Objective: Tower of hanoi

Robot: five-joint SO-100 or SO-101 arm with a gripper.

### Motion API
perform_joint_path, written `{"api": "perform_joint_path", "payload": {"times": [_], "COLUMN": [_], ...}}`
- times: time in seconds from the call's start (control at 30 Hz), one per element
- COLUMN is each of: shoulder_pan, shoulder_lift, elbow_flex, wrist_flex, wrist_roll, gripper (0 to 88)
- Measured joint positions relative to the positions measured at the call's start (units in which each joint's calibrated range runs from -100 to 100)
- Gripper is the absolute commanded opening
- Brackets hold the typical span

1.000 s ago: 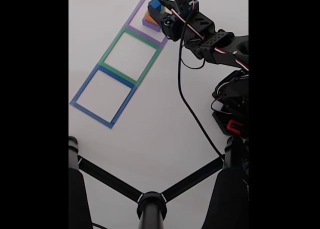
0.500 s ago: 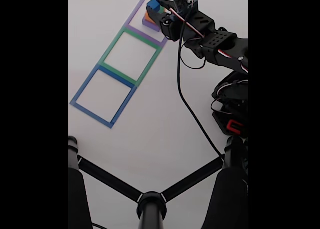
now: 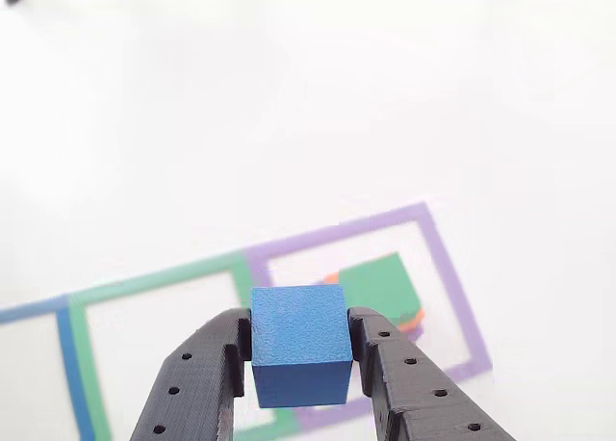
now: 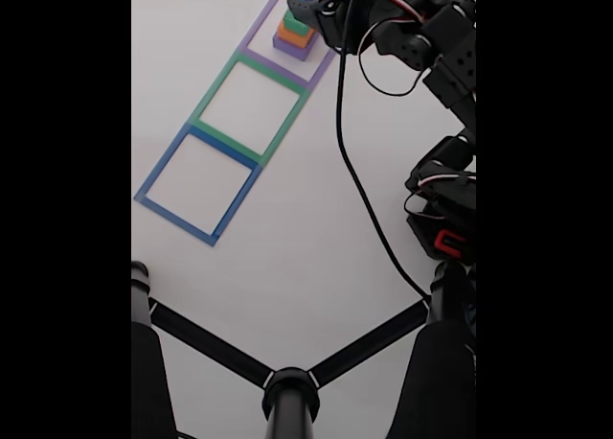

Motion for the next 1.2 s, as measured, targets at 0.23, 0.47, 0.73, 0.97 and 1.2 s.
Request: {"api": "perform_joint_path", "payload": {"times": [0.23,0.47,0.73,0.97,1.2], "shoulder_pan": [-3.11,-5.89,-7.20,-6.63,-7.37], "shoulder_lift": [-0.93,-2.11,-6.25,-8.95,-5.83], "elbow_flex": [-21.24,-30.72,-14.36,12.71,33.68], "wrist_flex": [26.16,38.04,27.69,6.58,-19.34], "wrist_roll": [0.00,0.00,0.00,-0.39,-0.79], "gripper": [4.2,4.1,4.1,5.3,5.2]}}
